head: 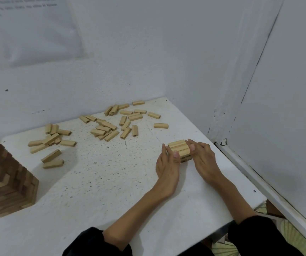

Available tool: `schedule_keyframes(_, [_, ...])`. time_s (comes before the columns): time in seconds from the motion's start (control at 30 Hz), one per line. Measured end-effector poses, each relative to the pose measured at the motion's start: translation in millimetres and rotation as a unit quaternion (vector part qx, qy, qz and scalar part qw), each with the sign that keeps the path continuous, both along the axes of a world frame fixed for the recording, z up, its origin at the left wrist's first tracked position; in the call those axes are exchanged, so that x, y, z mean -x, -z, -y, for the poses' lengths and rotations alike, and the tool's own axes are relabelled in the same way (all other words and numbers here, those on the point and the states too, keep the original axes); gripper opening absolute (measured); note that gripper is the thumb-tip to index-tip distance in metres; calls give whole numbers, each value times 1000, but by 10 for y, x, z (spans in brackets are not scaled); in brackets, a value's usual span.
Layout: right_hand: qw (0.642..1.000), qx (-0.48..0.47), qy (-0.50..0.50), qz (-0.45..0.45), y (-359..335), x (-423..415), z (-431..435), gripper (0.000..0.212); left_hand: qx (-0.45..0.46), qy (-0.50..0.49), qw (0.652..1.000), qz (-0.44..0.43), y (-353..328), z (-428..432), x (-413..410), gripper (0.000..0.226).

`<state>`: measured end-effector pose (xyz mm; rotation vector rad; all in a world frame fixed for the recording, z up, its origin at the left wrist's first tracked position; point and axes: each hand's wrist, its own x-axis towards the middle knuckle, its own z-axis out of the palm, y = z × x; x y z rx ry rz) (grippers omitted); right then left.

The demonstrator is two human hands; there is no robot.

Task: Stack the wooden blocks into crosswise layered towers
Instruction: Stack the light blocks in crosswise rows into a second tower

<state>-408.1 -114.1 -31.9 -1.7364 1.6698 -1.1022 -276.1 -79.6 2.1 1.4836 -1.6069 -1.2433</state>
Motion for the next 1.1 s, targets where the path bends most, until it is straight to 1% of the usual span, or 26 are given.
schedule_keyframes(0.1, [1000, -1, 0, -10, 7, 2, 3, 69, 2, 7, 1000, 4, 12, 0, -9, 139])
schedule_keyframes(0.13, [1000, 2, -2, -14, 4, 4, 0, 75, -1, 10, 1000, 6, 0, -6, -8, 132])
schedule_keyframes(0.2, [1000, 9, -7, -18, 3, 10, 0, 86, -3, 12, 1000, 3, 0, -14, 7, 101])
schedule_keyframes(0.23, [1000, 11, -7, -15, 3, 10, -1, 92, -5, 11, 1000, 1, -10, -22, 9, 94])
schedule_keyframes(0.27, [1000, 12, -4, -7, 17, 13, 11, 94, -1, 7, 1000, 0, -16, -22, 2, 99])
schedule_keyframes(0.33, [1000, 15, 10, 23, 17, 17, 29, 86, 8, 3, 1000, 2, -8, -19, -35, 128])
schedule_keyframes(0.37, [999, 16, 17, 44, 7, 19, 42, 81, 9, 2, 1000, 0, 8, -1, -61, 136])
schedule_keyframes(0.43, [997, 21, 19, 70, -40, 12, 67, 79, 21, -8, 1000, 0, 4, 60, -123, 138])
schedule_keyframes(0.47, [997, 27, 13, 77, -75, -1, 81, 82, 31, -16, 999, 1, -24, 95, -168, 132])
schedule_keyframes(0.5, [996, 35, 6, 86, -121, -32, 100, 85, 42, -29, 999, -1, -42, 144, -222, 120])
schedule_keyframes(0.53, [995, 41, -4, 93, -176, -76, 125, 86, 52, -42, 998, -9, -67, 199, -285, 104])
schedule_keyframes(0.57, [994, 42, -14, 95, -250, -144, 140, 82, 62, -55, 996, -17, -88, 258, -360, 87])
schedule_keyframes(0.63, [995, 41, -33, 91, -371, -324, 201, 64, 93, -78, 993, -10, -115, 392, -538, 65])
schedule_keyframes(0.7, [995, 41, -47, 81, -447, -552, 301, 46, 134, -106, 985, 10, -105, 546, -733, 50])
schedule_keyframes(0.77, [995, 65, -62, 41, -456, -824, 435, 29, 176, -142, 973, 43, -69, 703, -940, 40])
schedule_keyframes(0.8, [995, 70, -70, 27, -433, -970, 513, 28, 196, -162, 965, 62, -31, 776, -1049, 39])
schedule_keyframes(0.83, [995, 65, -76, 19, -395, -1116, 581, 30, 211, -182, 957, 83, 13, 838, -1157, 42])
schedule_keyframes(0.87, [996, 49, -75, 12, -349, -1261, 644, 34, 218, -201, 949, 103, 51, 884, -1262, 49])
schedule_keyframes(0.93, [999, 6, -53, -5, -240, -1492, 745, 43, 218, -241, 934, 147, 140, 954, -1470, 67])
schedule_keyframes(0.97, [999, 1, -41, -30, -169, -1576, 800, 48, 210, -256, 930, 161, 194, 985, -1578, 72])
schedule_keyframes(1.03, [994, 3, -32, -108, -71, -1667, 916, 60, 187, -271, 929, 170, 245, 1035, -1763, 68])
schedule_keyframes(1.1, [987, -10, -48, -152, -43, -1689, 1038, 77, 189, -277, 926, 173, 266, 1105, -1918, 59])
